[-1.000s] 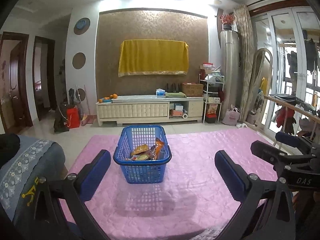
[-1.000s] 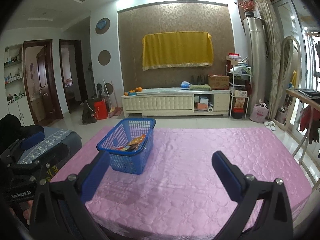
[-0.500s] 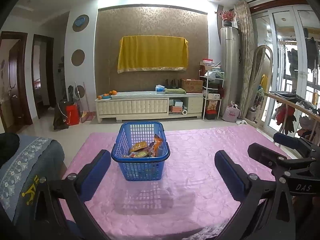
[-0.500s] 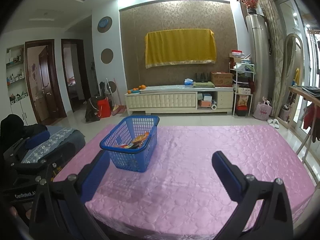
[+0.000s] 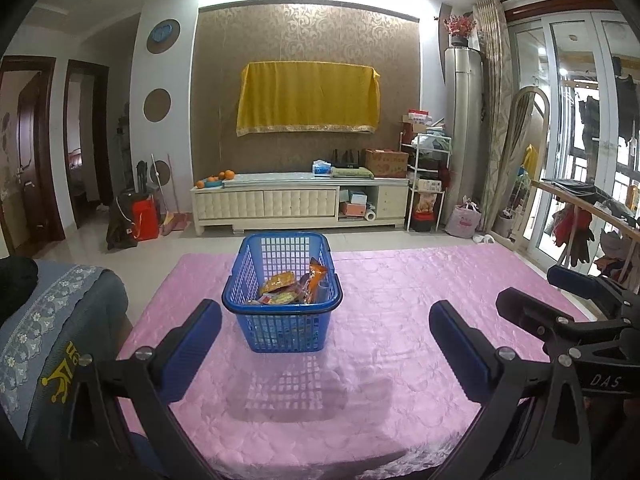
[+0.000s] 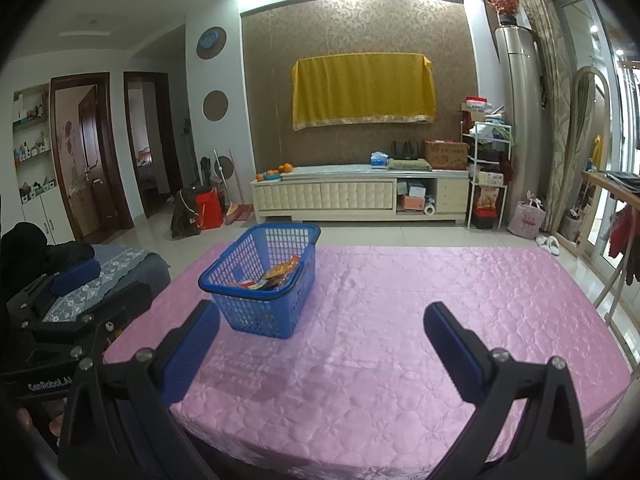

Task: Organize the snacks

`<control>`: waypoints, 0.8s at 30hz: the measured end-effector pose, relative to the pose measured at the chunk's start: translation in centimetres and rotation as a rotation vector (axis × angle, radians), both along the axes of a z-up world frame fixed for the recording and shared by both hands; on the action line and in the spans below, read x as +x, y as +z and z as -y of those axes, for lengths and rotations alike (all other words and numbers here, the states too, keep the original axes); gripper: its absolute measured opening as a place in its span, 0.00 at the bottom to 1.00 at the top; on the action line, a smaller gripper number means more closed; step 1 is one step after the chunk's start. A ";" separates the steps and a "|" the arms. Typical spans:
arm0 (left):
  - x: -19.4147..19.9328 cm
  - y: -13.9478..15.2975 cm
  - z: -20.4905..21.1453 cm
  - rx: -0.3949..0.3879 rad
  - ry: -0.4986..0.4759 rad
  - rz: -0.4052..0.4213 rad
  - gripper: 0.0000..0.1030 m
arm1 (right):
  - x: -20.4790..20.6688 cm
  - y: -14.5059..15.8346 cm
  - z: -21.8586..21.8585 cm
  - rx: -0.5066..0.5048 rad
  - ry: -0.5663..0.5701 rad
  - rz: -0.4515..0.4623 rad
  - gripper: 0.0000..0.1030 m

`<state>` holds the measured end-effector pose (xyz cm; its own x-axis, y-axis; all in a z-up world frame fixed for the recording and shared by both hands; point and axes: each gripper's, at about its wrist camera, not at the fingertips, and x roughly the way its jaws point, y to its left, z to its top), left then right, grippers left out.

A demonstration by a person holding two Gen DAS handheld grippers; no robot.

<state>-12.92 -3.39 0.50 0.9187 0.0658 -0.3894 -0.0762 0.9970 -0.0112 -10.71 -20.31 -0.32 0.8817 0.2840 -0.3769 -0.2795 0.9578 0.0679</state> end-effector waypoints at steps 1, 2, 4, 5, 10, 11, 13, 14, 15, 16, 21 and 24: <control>0.0 0.0 0.0 -0.001 0.000 -0.001 1.00 | 0.0 0.0 0.0 -0.004 -0.002 -0.002 1.00; -0.1 0.1 -0.1 0.000 0.001 -0.002 1.00 | 0.0 0.0 0.0 -0.006 -0.002 -0.002 1.00; -0.1 0.2 -0.1 0.003 0.002 -0.002 1.00 | 0.0 0.0 -0.1 -0.006 -0.002 -0.004 1.00; 0.0 0.2 0.0 0.004 0.004 -0.003 1.00 | 0.0 0.0 -0.1 -0.006 -0.001 -0.007 1.00; -0.1 0.3 0.0 0.002 0.008 -0.006 1.00 | -0.1 0.2 -0.1 -0.006 0.001 -0.012 1.00; -0.1 0.3 0.0 0.002 0.008 -0.008 1.00 | 0.0 0.2 -0.1 -0.006 0.001 -0.012 1.00; -0.1 0.4 -0.1 -0.001 0.007 -0.011 1.00 | 0.0 0.2 -0.2 -0.007 0.001 -0.014 1.00; -0.1 0.4 -0.1 -0.003 0.006 -0.014 1.00 | -0.1 0.3 -0.2 -0.009 -0.003 -0.015 1.00; -0.1 0.4 0.0 -0.003 0.007 -0.015 1.00 | 0.0 0.3 -0.2 -0.010 -0.005 -0.016 1.00; -0.2 0.4 0.0 -0.003 0.008 -0.016 1.00 | 0.0 0.3 -0.1 -0.010 -0.005 -0.018 1.00; -0.2 0.5 -0.1 -0.010 0.007 -0.019 1.00 | -0.1 0.4 -0.2 -0.009 -0.001 -0.023 1.00; -0.3 0.5 -0.1 -0.009 0.007 -0.019 1.00 | -0.2 0.3 -0.2 -0.010 -0.001 -0.021 1.00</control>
